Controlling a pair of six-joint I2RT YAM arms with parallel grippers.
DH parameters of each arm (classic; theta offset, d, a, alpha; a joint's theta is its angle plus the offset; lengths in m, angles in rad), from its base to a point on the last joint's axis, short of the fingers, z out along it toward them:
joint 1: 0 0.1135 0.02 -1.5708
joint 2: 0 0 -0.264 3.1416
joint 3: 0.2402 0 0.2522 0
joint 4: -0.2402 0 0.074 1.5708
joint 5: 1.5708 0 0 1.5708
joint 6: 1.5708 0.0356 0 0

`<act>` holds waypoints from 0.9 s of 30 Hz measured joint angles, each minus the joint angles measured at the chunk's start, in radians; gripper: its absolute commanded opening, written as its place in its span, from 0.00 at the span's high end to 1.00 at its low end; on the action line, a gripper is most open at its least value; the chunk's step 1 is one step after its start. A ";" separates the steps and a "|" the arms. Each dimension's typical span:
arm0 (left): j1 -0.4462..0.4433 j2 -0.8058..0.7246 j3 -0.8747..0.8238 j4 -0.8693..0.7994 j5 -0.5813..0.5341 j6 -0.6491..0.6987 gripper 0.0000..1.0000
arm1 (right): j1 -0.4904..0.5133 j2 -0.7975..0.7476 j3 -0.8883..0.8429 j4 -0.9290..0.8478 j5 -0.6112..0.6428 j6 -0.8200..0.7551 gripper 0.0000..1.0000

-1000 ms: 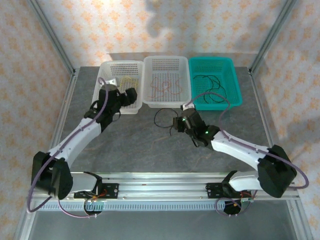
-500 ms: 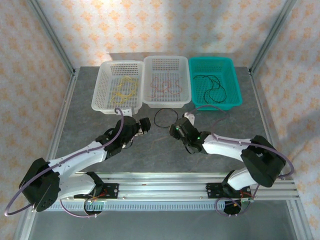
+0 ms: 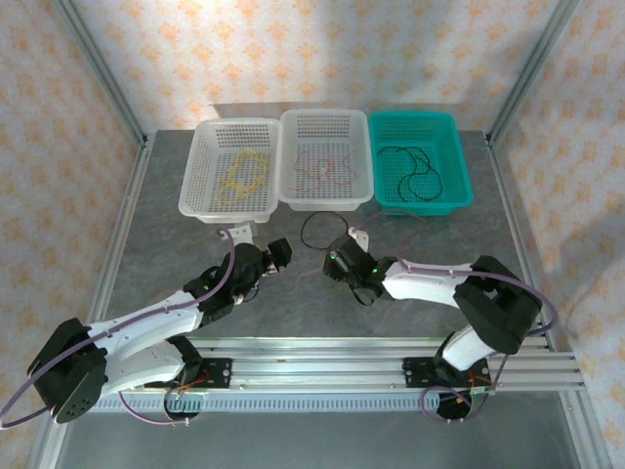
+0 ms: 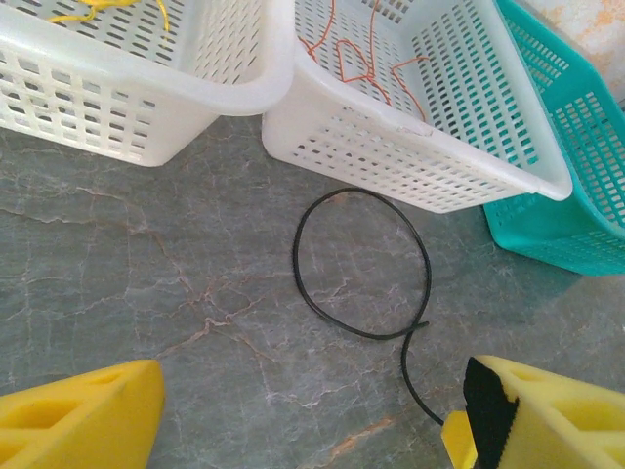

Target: Untangle the cables

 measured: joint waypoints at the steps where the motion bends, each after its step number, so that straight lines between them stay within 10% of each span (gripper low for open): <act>1: 0.000 0.000 0.000 0.000 0.000 0.000 0.19 | 0.000 0.004 0.002 0.000 -0.004 0.002 0.62; 14: 0.000 0.002 0.002 0.000 -0.022 0.029 0.19 | 0.005 -0.035 -0.002 -0.010 -0.010 0.004 1.00; 27: 0.000 0.189 0.148 0.071 0.032 0.115 0.19 | 0.005 -0.447 -0.064 -0.055 0.085 -0.186 1.00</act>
